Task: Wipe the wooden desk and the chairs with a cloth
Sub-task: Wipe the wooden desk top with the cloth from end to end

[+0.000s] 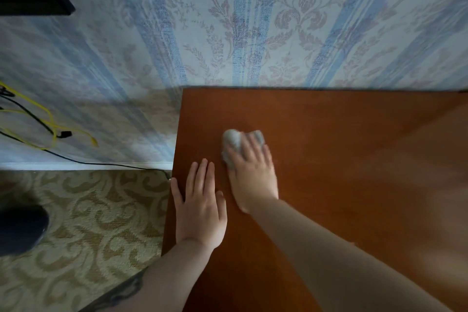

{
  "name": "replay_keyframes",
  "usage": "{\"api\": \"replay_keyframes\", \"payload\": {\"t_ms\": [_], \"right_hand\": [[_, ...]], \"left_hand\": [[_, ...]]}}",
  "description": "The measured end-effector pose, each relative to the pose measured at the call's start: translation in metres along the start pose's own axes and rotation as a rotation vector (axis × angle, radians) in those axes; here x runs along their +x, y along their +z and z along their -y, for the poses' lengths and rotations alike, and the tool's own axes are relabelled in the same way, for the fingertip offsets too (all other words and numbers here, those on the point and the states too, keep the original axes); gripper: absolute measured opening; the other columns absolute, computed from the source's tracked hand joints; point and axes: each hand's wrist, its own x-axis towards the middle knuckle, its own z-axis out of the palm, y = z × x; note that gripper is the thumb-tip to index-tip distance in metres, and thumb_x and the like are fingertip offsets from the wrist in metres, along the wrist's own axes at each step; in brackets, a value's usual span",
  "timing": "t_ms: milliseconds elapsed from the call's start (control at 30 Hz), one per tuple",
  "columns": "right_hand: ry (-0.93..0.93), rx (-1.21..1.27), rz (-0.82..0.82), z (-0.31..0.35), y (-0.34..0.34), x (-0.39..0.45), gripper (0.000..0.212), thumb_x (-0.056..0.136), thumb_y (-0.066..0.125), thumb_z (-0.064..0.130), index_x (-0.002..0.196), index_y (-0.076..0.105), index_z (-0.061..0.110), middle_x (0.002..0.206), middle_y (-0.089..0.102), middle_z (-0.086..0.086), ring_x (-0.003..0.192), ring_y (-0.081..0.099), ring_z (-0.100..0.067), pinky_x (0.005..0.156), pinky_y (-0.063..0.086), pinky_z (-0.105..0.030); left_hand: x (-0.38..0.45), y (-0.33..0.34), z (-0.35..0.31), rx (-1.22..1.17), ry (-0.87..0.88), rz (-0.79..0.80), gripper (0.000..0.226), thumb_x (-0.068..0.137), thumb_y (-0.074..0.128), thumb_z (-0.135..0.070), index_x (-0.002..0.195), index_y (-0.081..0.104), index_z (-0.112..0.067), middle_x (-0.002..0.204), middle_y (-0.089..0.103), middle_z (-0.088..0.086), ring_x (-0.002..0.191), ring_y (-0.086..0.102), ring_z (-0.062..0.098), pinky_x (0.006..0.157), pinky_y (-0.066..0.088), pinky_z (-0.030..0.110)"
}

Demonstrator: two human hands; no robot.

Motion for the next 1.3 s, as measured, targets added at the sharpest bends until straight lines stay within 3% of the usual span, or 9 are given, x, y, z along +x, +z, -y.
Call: {"api": "replay_keyframes", "payload": {"t_ms": [167,267,333,400,600,667,867,1067,1300], "right_hand": [[-0.542,-0.188,0.109,-0.073,-0.002,-0.054,0.06,0.096,0.029,0.04,0.153,0.01,0.042,0.162,0.008,0.003,0.149,-0.005,-0.016,0.121,-0.002,-0.041],[-0.183,-0.158,-0.062,-0.097,-0.005,-0.044,0.054,0.098,0.027,0.039,0.152,0.019,0.039,0.16,0.023,-0.002,0.149,0.003,-0.015,0.119,0.001,-0.04],[0.226,0.011,-0.159,-0.055,-0.001,-0.024,0.053,0.101,0.027,0.037,0.153,0.016,0.037,0.163,0.013,-0.002,0.15,-0.002,-0.017,0.121,-0.003,-0.041],[0.366,0.093,-0.146,-0.002,0.007,-0.021,0.056,0.101,0.028,0.036,0.155,0.011,0.033,0.164,0.0,-0.003,0.149,-0.011,-0.02,0.121,-0.007,-0.041],[-0.528,-0.197,0.079,-0.02,0.019,-0.102,0.059,0.094,0.037,0.044,0.151,0.025,0.037,0.161,0.018,0.002,0.15,0.006,-0.018,0.115,0.007,-0.042],[-0.629,-0.334,0.076,-0.06,0.012,-0.096,0.062,0.093,0.036,0.047,0.152,0.018,0.041,0.161,0.017,0.003,0.149,0.005,-0.017,0.115,0.007,-0.043],[0.335,0.106,-0.167,0.016,0.012,-0.021,0.054,0.103,0.03,0.036,0.154,0.013,0.037,0.163,0.004,0.001,0.149,-0.009,-0.016,0.121,-0.006,-0.039],[-0.336,-0.179,0.002,-0.039,0.003,-0.033,0.051,0.098,0.029,0.041,0.149,0.028,0.038,0.159,0.026,0.0,0.148,0.013,-0.016,0.116,0.008,-0.04],[0.337,0.111,-0.032,-0.033,-0.02,0.05,0.053,0.103,0.027,0.037,0.154,0.012,0.037,0.164,-0.004,0.001,0.148,-0.013,-0.017,0.12,-0.006,-0.041]], "left_hand": [[0.0,-0.002,0.0,-0.041,-0.033,0.022,0.063,0.093,0.024,-0.038,0.149,0.034,-0.011,0.156,0.031,0.003,0.146,0.021,0.017,0.115,0.019,0.058],[0.0,-0.002,-0.001,-0.066,-0.029,0.013,0.062,0.095,0.021,-0.039,0.149,0.032,-0.012,0.157,0.029,0.002,0.146,0.019,0.015,0.117,0.015,0.055],[-0.001,-0.003,0.0,-0.124,-0.042,-0.001,0.062,0.097,0.018,-0.041,0.149,0.033,-0.013,0.156,0.029,0.0,0.147,0.017,0.012,0.119,0.009,0.052],[0.0,-0.003,0.001,-0.249,-0.064,-0.063,0.059,0.098,0.018,-0.041,0.147,0.037,-0.013,0.154,0.034,-0.002,0.145,0.019,0.008,0.12,0.006,0.047],[0.002,-0.017,0.008,-0.536,-0.061,-0.041,0.06,0.095,0.02,-0.044,0.147,0.036,-0.021,0.152,0.033,-0.009,0.143,0.015,-0.002,0.12,-0.006,0.034],[0.004,-0.019,0.009,-0.48,-0.035,-0.024,0.062,0.093,0.017,-0.048,0.147,0.035,-0.023,0.155,0.029,-0.01,0.144,0.012,-0.001,0.117,-0.013,0.028],[0.042,-0.015,0.004,-0.499,-0.081,-0.073,0.044,0.099,0.039,-0.023,0.143,0.044,-0.018,0.152,0.037,-0.002,0.144,0.023,0.011,0.12,0.008,0.04],[0.071,-0.015,0.001,-0.409,-0.051,-0.027,0.043,0.098,0.044,-0.019,0.142,0.045,-0.019,0.154,0.033,-0.004,0.146,0.018,0.013,0.12,0.004,0.036],[0.089,0.001,-0.027,-0.247,-0.057,-0.062,0.05,0.099,0.04,-0.022,0.148,0.035,-0.017,0.159,0.023,0.002,0.148,0.011,0.018,0.12,0.004,0.037]]}}
